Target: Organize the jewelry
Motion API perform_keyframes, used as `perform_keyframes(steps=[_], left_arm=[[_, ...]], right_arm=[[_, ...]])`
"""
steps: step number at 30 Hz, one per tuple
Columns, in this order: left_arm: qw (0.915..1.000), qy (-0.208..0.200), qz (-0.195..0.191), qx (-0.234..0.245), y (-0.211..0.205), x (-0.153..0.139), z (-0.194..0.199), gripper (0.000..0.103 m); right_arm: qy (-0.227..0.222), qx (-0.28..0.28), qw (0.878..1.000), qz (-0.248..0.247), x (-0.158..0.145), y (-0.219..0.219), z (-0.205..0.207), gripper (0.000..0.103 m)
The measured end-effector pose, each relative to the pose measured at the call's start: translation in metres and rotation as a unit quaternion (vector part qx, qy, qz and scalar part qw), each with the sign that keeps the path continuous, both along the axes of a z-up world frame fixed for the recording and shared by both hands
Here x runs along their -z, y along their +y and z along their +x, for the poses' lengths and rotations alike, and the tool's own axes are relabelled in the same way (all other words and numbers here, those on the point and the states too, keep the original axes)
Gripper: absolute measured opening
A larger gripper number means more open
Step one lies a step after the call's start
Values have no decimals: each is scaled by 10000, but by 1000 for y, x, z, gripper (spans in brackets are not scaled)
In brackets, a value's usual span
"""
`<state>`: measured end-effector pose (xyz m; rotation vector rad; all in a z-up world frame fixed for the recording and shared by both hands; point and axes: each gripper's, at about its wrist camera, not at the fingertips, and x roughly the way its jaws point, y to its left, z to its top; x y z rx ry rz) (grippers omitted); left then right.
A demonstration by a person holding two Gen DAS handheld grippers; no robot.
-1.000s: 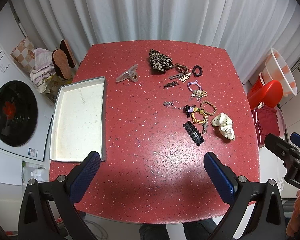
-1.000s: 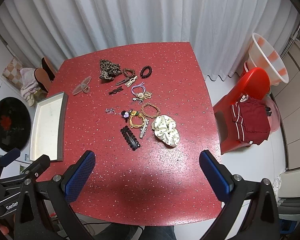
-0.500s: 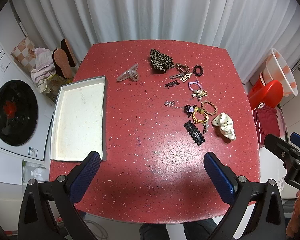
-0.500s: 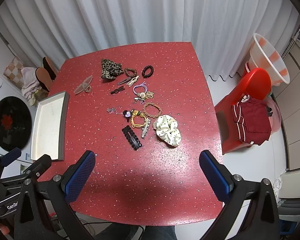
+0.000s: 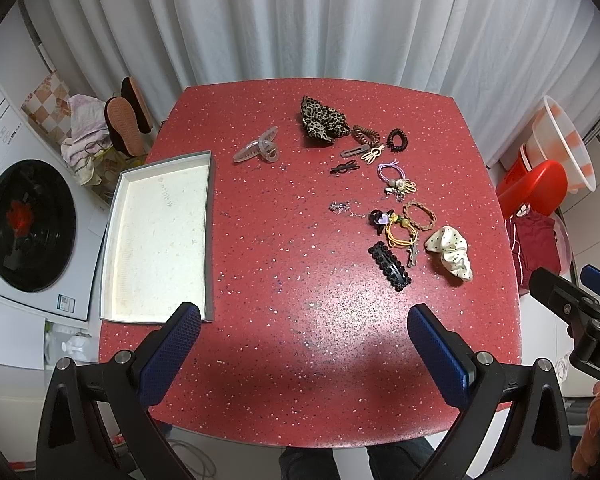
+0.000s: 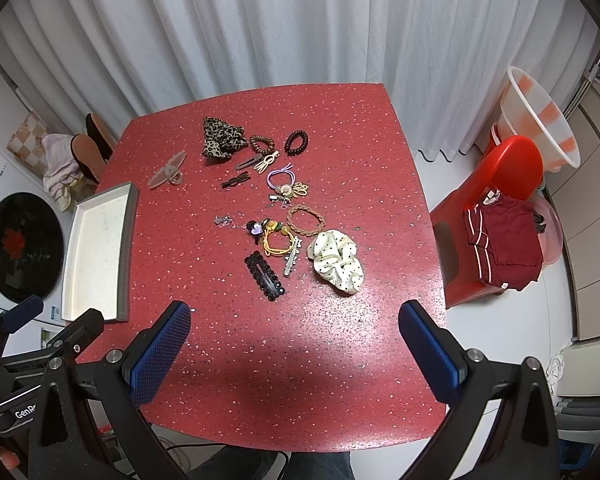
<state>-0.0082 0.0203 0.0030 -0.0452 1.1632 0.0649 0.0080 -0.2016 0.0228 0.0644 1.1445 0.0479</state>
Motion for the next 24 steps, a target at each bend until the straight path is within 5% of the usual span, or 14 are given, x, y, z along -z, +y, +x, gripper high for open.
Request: perform_keyframes(steps=[24], left_arm=[[10000, 19, 2, -5, -1, -1, 1, 103]], right_arm=[[14, -4, 10000, 3, 0, 2, 0, 103]])
